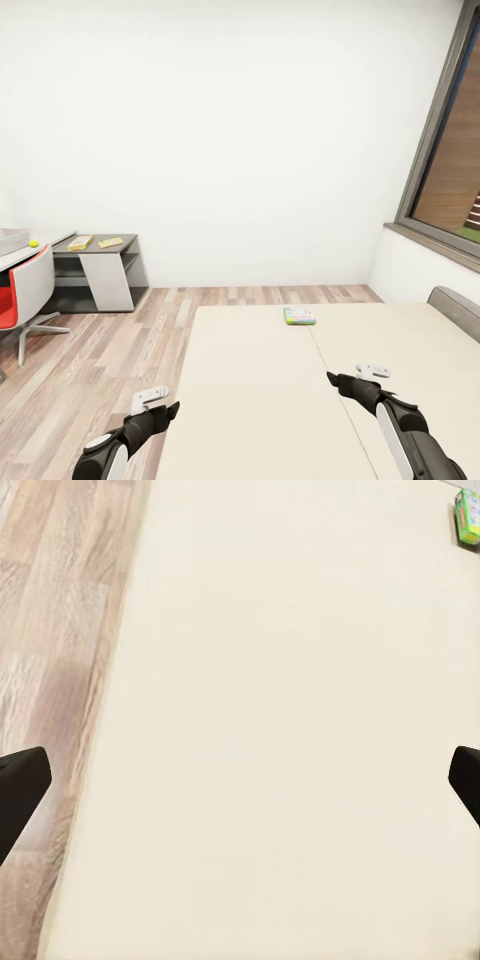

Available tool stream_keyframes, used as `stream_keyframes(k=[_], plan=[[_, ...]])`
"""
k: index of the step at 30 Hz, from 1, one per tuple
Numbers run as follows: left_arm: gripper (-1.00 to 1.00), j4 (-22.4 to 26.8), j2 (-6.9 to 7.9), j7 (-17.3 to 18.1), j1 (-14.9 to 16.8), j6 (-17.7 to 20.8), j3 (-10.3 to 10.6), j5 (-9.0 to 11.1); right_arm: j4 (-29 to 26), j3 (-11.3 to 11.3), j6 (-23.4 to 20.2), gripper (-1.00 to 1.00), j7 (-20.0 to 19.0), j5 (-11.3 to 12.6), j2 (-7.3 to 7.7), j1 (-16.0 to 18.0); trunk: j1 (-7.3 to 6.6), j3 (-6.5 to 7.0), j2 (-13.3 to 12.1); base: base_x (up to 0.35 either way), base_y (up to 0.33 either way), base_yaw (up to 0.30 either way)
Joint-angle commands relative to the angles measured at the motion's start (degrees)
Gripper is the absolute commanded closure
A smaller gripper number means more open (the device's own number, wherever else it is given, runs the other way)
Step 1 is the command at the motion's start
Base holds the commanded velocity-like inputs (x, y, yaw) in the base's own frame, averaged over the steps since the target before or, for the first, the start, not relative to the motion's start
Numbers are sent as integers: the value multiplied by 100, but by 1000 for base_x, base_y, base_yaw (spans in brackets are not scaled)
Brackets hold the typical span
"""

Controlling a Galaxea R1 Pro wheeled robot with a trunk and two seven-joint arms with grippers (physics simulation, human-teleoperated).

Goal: Put all the toys in the child's room - the three board games (two on the bed and one on the table), the two jigsaw puzzles on the table, and the tennis ball on the table - inside the toy box on the table in the child's room.

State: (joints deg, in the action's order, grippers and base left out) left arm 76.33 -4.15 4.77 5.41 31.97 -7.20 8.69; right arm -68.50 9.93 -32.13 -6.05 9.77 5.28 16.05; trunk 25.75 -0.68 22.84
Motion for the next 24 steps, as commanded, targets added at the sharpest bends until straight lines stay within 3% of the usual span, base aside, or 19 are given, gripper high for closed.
stream_keyframes(k=[1,24], plan=[[-100,5,-7,24,3,37,-18,27,-5,9,-30,-100,-19,16,0,3,3,-7,8,18,-22,0],[-100,5,-7,30,3,37,-18,36,-5,9,-30,-100,-20,16,0,3,3,-7,8,31,-27,0]])
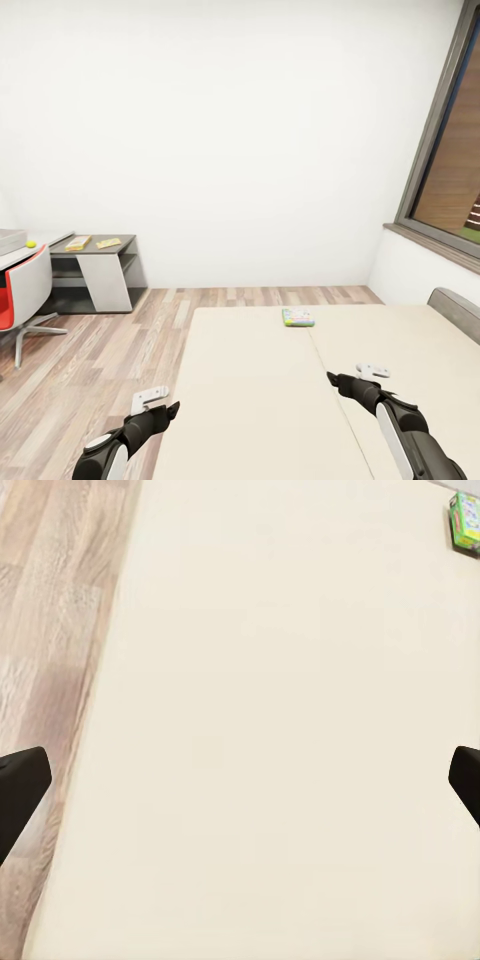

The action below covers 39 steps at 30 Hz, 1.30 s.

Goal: Put all the toys in the child's room - the three board games (two on the bed and one on the table), the two jigsaw puzzles on the table, and the tennis ball on the table - inside the toy box on the table in the child's room.

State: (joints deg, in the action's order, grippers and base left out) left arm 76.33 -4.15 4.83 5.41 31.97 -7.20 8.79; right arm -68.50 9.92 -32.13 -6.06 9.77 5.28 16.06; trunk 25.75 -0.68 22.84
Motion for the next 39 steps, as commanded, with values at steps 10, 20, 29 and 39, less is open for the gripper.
stream_keyframes(k=[10,20,29,39], plan=[[-100,5,-7,25,4,37,-18,26,-5,10,-30,-100,-19,16,0,3,3,-7,8,0,-143,0],[-100,5,-8,20,4,37,-18,18,-5,10,-30,-100,-19,16,0,3,3,-7,8,0,-21,0],[-100,5,-9,22,4,37,-18,18,-5,10,-30,-100,-25,16,0,3,3,-7,8,0,-191,0],[-100,5,-7,19,4,37,-18,18,-5,10,-30,-100,-25,16,0,3,3,-7,8,0,-288,0]])
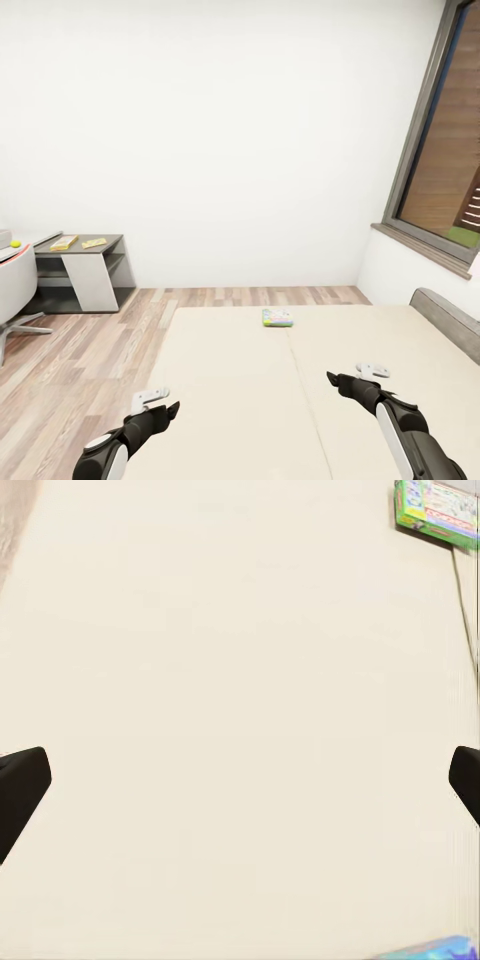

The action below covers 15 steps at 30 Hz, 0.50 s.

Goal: Put all the toys in the child's room - the three board games (two on the bed and one on the table), the two jigsaw puzzles on the table, and the tennis ball on the table - inside the toy box on the table in the child's room.

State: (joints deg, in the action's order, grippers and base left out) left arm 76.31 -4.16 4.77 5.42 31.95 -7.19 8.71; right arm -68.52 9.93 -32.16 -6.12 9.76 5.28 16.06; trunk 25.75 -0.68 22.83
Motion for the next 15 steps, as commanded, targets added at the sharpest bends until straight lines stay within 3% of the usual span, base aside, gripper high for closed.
stream_keyframes(k=[1,15], plan=[[-100,7,-7,24,3,39,-19,26,-3,9,-27,-100,-19,17,0,3,3,-7,9,0,-295,0],[-100,7,-7,25,3,39,-19,26,-3,9,-27,-100,-21,17,0,3,3,-7,9,0,-255,0]])
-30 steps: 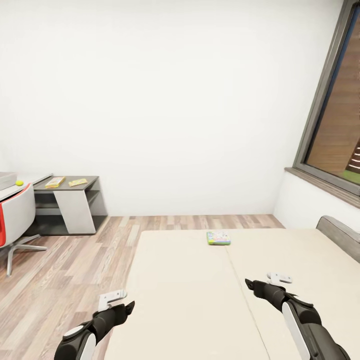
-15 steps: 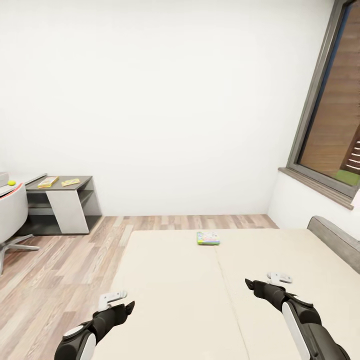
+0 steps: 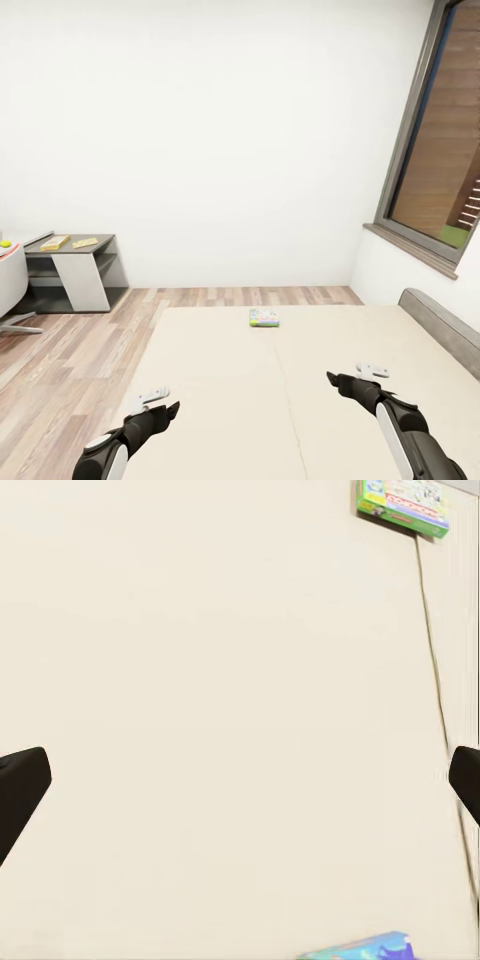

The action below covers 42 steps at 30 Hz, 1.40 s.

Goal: Put all the toys in the child's room - the three board games (two on the bed and one on the table), the two jigsaw puzzles on the table, and the tennis ball on the table - inside the toy box on the table in the child's room.

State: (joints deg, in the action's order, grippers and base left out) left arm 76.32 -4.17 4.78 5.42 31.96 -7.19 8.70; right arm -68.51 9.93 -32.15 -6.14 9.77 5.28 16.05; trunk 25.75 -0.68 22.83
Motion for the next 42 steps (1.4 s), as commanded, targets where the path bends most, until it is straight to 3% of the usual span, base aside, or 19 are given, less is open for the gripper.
stream_keyframes(k=[1,13,34,42], plan=[[-100,6,-8,24,3,38,-19,27,-4,9,-29,-100,-19,16,-1,3,3,-7,9,0,-173,0],[-100,6,-5,23,3,38,-19,27,-4,9,-29,-100,-19,16,-1,3,3,-7,9,0,-196,0],[-100,6,-2,30,3,40,-19,30,-4,6,-29,-100,-19,16,-1,3,3,-7,9,0,-5,0],[-100,6,-3,33,3,41,-13,41,-4,8,-33,-100,-16,-6,-98,3,3,-7,9,0,0,0]])
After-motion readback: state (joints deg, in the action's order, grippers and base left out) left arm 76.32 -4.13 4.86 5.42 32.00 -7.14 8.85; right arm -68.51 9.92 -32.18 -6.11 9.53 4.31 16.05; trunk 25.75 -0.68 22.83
